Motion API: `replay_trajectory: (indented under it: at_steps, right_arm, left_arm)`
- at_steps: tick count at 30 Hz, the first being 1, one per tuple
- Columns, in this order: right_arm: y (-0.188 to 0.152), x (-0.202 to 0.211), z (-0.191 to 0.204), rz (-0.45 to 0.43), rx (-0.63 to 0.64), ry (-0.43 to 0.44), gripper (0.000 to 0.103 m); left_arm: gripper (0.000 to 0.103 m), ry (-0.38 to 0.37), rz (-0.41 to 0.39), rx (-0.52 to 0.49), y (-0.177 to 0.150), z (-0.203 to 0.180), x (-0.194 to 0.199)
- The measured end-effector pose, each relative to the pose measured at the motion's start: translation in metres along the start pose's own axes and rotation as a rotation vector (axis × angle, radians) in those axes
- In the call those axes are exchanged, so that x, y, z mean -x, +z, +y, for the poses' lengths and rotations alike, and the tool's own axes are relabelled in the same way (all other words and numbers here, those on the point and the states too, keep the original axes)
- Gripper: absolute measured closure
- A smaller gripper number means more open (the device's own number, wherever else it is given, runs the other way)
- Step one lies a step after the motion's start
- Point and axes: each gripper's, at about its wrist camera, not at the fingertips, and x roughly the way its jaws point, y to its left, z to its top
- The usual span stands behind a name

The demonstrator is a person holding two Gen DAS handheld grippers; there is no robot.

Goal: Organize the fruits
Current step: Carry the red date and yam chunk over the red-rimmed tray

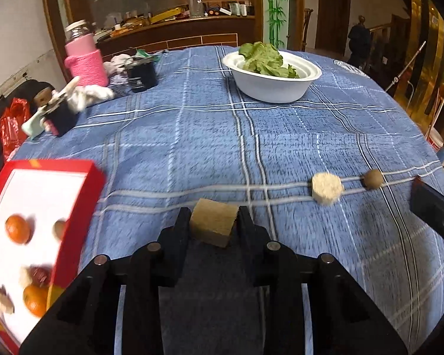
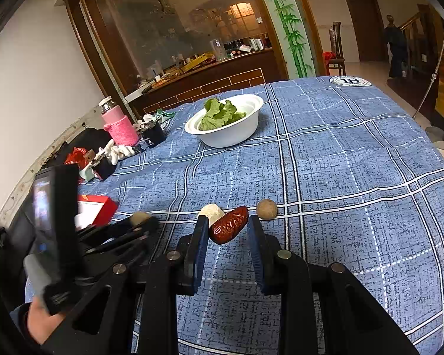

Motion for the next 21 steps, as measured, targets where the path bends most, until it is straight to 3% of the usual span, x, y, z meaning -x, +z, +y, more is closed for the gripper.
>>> replay_trajectory:
  at_steps: [10,21]
  right_arm:
    - [-0.007,-0.007,0.029,0.019,0.079,-0.042,0.075]
    - [-0.047,0.016,0.068,0.046,0.143,-0.071,0.075]
  left_arm:
    - [0.074,0.048,0.0,0.044,-0.037,0.03,0.051]
    - [0.074,0.009,-0.029,0.057,-0.061,0.035,0.086]
